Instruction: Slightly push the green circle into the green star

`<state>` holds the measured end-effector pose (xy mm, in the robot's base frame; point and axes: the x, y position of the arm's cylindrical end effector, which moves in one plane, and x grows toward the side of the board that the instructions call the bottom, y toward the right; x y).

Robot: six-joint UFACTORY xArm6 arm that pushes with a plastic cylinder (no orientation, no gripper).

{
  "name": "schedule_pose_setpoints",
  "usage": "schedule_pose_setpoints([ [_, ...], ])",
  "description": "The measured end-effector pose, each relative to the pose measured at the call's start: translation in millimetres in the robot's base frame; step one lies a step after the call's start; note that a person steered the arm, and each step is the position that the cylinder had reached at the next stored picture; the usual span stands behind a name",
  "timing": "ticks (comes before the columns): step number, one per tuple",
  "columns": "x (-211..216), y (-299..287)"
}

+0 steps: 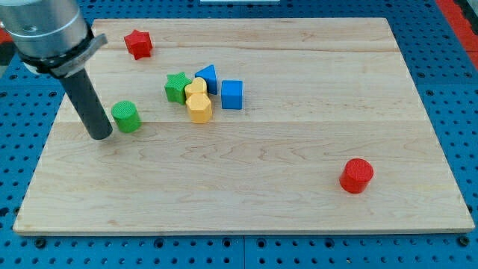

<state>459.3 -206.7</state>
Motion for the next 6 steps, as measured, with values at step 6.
schedule_pose_setpoints([
  [6,-36.1,69.3],
])
